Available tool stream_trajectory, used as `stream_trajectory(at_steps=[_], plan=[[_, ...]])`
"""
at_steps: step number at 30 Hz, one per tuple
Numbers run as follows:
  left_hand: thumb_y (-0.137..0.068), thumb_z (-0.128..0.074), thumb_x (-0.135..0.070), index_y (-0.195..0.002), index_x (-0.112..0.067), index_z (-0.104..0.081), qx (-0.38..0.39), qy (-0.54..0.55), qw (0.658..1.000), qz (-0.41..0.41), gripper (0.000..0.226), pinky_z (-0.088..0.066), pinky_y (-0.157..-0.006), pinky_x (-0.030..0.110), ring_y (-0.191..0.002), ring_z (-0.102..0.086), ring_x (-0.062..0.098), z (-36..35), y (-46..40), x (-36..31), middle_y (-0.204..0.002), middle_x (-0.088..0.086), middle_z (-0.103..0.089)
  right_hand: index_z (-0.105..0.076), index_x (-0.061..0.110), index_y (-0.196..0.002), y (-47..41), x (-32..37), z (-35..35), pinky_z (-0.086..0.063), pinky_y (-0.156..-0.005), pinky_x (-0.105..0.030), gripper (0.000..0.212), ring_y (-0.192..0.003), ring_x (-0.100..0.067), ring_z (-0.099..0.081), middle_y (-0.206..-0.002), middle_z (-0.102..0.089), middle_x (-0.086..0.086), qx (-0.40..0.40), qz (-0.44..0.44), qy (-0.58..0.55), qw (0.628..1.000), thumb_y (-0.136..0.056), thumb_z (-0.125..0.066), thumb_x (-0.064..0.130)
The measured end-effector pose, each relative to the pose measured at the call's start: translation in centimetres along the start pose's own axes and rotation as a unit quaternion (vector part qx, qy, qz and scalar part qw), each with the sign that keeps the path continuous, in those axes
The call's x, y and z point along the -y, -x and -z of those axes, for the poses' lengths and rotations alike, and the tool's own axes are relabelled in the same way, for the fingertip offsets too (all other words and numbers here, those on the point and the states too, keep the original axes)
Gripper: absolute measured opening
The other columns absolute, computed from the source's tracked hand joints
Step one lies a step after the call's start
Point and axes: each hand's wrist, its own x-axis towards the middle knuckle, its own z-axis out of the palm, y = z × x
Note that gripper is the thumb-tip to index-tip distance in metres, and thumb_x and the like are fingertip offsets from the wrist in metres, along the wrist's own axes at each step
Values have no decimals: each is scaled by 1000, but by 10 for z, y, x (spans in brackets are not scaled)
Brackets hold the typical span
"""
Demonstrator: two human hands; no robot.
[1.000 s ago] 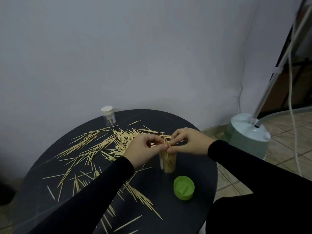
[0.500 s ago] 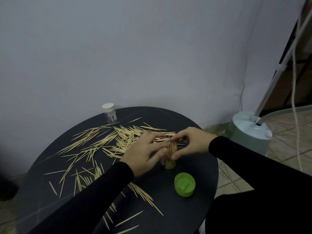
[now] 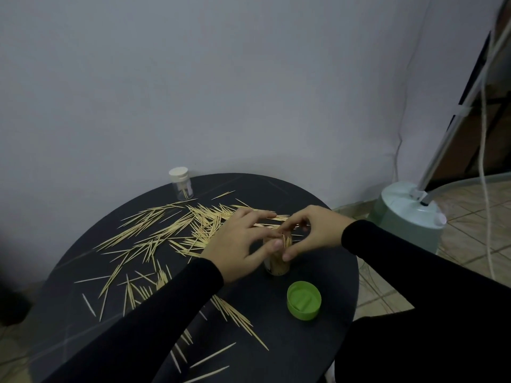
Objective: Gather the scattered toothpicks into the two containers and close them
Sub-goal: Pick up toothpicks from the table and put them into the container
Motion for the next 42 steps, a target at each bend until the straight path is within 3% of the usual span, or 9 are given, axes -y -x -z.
stream_trajectory(at_steps=[3,6,10,12,14,24,28,31,42], plan=[[-95,-33,-51,-115,-27,-66,-44,47,998,28,46,-33,-96,24,-118,-40,7,1,2,4,-128,-10,-54,-62,36,-120,0,0,2,-38,-80,-21,61,-94,0,-49,-105,-59,20,28,-27,33,999,-65,-83,49],[-98,-41,-41,-117,-27,-62,-49,45,990,127,32,-34,-95,24,-113,-40,4,5,0,6,-119,-11,-52,-56,35,-127,-3,-1,2,-38,-84,-23,53,-89,1,-46,-104,-56,18,57,-54,82,993,-79,-77,34],[-87,-61,-43,-99,-35,-62,134,29,967,212,14,-41,-97,32,-110,-45,6,18,-1,18,-113,-12,-52,-61,33,-121,-11,-4,-2,-40,-101,-36,36,-99,-7,-53,-105,-62,12,20,-64,131,989,-87,-66,41],[-82,-68,-42,-92,-35,-62,255,22,938,233,14,-44,-92,30,-104,-50,6,25,-1,19,-108,-12,-54,-62,32,-118,-17,-5,-7,-36,-104,-39,32,-102,-10,-55,-105,-62,10,-3,-71,161,984,-89,-62,44],[-81,-71,-35,-89,-34,-64,316,13,914,253,11,-46,-89,28,-101,-52,6,26,0,21,-105,-12,-57,-62,31,-118,-25,-5,-13,-31,-103,-40,29,-103,-12,-55,-108,-63,9,-21,-77,196,977,-91,-60,42],[-86,-65,-36,-91,-34,-66,135,-30,956,259,6,-46,-87,31,-103,-49,11,-8,-4,35,-108,-10,-51,-65,32,-102,-56,-9,-20,-27,-103,-41,13,-107,-13,-53,-110,-59,9,-79,-70,236,966,-91,-61,38],[-93,-56,-37,-124,-31,-55,88,-90,965,229,32,-44,-95,31,-117,-45,12,-22,-9,38,-129,-11,-49,-64,35,-113,-64,-12,-21,-26,-98,-38,22,-109,-12,-53,-117,-61,12,-80,-54,247,964,-93,-58,41],[-99,-44,-35,-135,-30,-46,92,-120,966,211,37,-37,-89,29,-118,-43,13,-27,-12,39,-134,-11,-49,-65,36,-116,-67,-11,-20,-25,-99,-39,24,-110,-12,-52,-120,-61,12,-69,-47,264,961,-94,-56,39],[-100,-40,-36,-115,-22,-62,82,-174,964,183,30,-43,-77,30,-106,-47,17,-29,-18,37,-114,-3,-55,-63,34,-123,-63,-3,-20,-25,-101,-42,30,-112,-15,-52,-119,-64,9,-60,-25,353,934,-100,-45,38]])
